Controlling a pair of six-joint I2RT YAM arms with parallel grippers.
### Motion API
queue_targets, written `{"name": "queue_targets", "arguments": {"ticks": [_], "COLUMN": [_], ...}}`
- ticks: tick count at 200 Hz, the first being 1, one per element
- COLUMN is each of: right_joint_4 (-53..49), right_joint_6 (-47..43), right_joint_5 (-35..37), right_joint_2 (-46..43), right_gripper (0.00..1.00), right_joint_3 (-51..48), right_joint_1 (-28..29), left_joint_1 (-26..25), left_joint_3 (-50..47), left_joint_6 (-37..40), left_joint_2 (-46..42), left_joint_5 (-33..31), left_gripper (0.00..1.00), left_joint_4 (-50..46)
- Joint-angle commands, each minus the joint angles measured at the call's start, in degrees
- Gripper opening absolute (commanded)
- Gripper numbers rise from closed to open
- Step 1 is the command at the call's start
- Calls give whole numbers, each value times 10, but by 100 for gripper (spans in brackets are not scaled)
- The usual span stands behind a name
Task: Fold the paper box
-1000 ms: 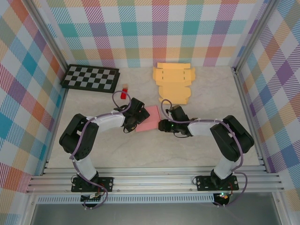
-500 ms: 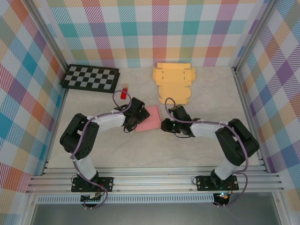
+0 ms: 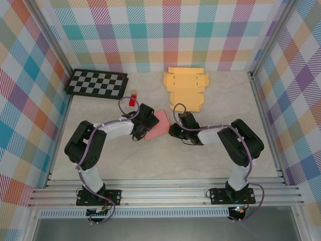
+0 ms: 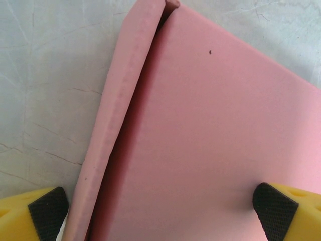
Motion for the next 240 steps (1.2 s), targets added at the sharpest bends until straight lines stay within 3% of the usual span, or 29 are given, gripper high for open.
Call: {"name": "queue_targets", "arguments": {"ticks": [1,35,75,119,147,181,240], "right_joint_4": [-1,-110,-141,-200,-271,-335,-285], "right_joint_6": [-4,-57,-118,-159,-185,-176,-122], "right_joint_5": [-10,-7,-47,-70,-72,-106,-128], "right_joint_2": [4,-2,28,8,-20,-41,-6], "right_gripper": [16,18,19,20,20,19,18], "right_joint_3": [36,71,95,120,137,161,162], "right_joint_1": [17,4,-42,-52,-52,-52,-58], "left_joint_1": [-26,-30,-33,-8,32,65,82], "left_joint_3": [-28,-35,-62,-21,-9,15,61], "left_joint_6": [29,27,45,142,212,333,417], "left_joint_2": [38,-14,-89,-162,-188,-143,-40], "left_joint_5": [77,84,104,33,76,123,152], "left_gripper": [99,100,100,100,100,97,94], "left_joint_4": [-81,-93,-119,-216,-200,-148,-62]}}
